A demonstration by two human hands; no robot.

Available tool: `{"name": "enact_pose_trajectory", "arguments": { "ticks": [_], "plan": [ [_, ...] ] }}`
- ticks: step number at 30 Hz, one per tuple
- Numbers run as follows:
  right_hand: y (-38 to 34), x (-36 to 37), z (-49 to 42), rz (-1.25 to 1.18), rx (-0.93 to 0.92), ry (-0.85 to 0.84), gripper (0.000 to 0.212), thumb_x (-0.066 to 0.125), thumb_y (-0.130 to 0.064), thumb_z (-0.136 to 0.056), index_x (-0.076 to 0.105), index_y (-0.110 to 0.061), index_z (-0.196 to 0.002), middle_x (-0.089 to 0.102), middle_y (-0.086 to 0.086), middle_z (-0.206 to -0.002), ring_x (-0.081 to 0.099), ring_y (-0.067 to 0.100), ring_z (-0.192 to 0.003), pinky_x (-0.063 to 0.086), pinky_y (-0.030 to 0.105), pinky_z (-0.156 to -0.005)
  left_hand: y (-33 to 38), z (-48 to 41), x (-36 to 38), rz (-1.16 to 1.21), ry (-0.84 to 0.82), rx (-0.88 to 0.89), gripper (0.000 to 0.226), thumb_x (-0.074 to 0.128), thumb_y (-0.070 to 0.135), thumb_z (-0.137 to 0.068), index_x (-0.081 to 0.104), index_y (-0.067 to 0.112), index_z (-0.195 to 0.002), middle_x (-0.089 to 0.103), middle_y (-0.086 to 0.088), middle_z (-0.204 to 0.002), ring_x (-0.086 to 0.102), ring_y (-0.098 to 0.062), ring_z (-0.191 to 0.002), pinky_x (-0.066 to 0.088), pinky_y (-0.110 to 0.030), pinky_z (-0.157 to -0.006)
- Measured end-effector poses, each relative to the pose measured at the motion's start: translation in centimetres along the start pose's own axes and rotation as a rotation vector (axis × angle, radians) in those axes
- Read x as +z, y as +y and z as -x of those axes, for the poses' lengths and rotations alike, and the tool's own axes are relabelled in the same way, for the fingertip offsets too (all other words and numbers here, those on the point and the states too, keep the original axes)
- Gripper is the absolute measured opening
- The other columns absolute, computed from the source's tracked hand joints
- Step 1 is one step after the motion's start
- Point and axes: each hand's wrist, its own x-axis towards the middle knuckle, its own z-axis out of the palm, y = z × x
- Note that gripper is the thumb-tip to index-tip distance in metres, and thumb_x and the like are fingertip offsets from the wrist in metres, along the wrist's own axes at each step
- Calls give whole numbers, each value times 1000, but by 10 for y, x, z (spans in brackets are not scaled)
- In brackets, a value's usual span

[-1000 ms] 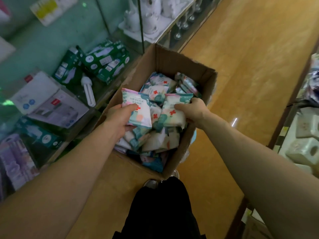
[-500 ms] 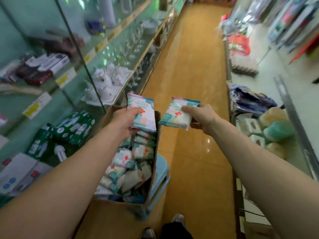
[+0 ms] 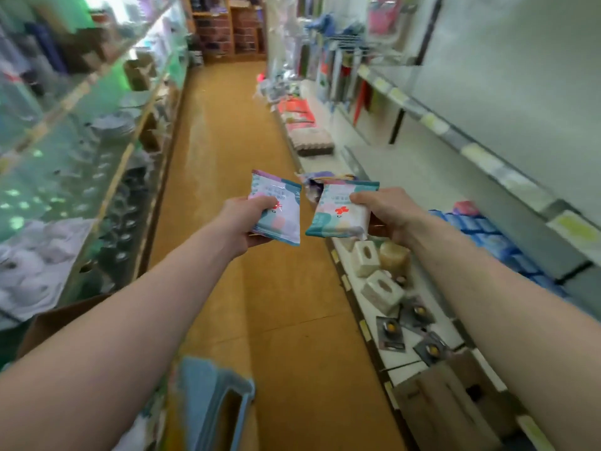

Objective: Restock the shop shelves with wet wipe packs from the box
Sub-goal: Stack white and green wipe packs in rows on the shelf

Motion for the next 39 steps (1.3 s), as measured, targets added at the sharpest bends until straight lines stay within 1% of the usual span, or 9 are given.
{"name": "enact_pose_trajectory", "arguments": {
  "ticks": [5, 8, 12, 15, 18, 21, 24, 30, 39],
  "plan": [
    [-3, -108, -2, -91, -20, 169, 4, 62, -13, -90, 59, -13, -87, 67, 3, -77, 63, 11, -55, 49, 18, -47, 27, -7, 114, -59, -163, 41, 10, 67, 15, -86, 58, 15, -89, 67, -4, -82, 64, -17, -68, 53, -31, -57],
    [-3, -163, 4, -132, -33, 257, 4, 62, -14, -89, 60, -13, -91, 68, 6, -81, 64, 17, -66, 52, 29, -63, 41, -3, 174, -64, -263, 54, 10, 68, 14, -86, 58, 14, -90, 68, -5, -81, 65, -17, -66, 54, -30, -52],
    [-2, -225, 19, -184, -48, 390, 3, 64, -15, -87, 63, -14, -84, 69, 6, -82, 64, 24, -77, 53, 38, -81, 56, 8, 245, -60, -408, 63, 7, 64, 11, -88, 57, 11, -87, 65, -9, -83, 63, -23, -73, 56, -42, -76],
    [1, -266, 31, -258, -47, 482, 2, 65, -15, -87, 65, -13, -86, 70, 7, -85, 66, 23, -79, 54, 39, -82, 66, 18, 293, -76, -495, 65, 8, 64, 12, -89, 57, 11, -85, 62, -7, -79, 60, -19, -66, 55, -32, -60],
    [4, -299, 43, -301, -39, 570, 3, 63, -18, -88, 63, -15, -89, 68, 3, -80, 62, 17, -69, 50, 26, -62, 72, 26, 335, -62, -572, 61, 11, 65, 10, -87, 59, 9, -96, 64, -8, -83, 62, -20, -69, 54, -35, -62],
    [8, -328, 54, -391, -45, 662, 4, 63, -17, -88, 62, -15, -85, 68, 4, -80, 62, 19, -70, 49, 27, -65, 78, 32, 371, -25, -650, -16, 15, 65, 10, -86, 59, 10, -100, 67, -9, -86, 64, -20, -71, 56, -31, -52],
    [12, -356, 64, -496, -62, 782, 1, 62, -14, -87, 63, -15, -87, 69, 6, -85, 63, 20, -75, 50, 29, -67, 82, 41, 404, 71, -785, -144, 2, 59, 10, -90, 58, 9, -92, 67, -8, -69, 64, -18, -59, 55, -25, -46],
    [15, -390, 81, -557, -96, 1001, 5, 60, -10, -88, 59, -14, -85, 62, 4, -74, 57, 13, -58, 46, 17, -43, 91, 65, 468, 75, -1102, -220, 13, 54, 12, -94, 58, 8, -105, 67, -15, -94, 65, -27, -83, 58, -42, -65],
    [7, -416, 92, -682, -215, 1206, 24, 64, -4, -85, 61, -6, -109, 69, 12, -79, 68, 20, -59, 54, 24, -50, 99, 98, 542, -177, -1417, -283, 35, 62, 13, -89, 56, 10, -124, 67, -16, -117, 65, -33, -103, 53, -51, -81]
  ]
}}
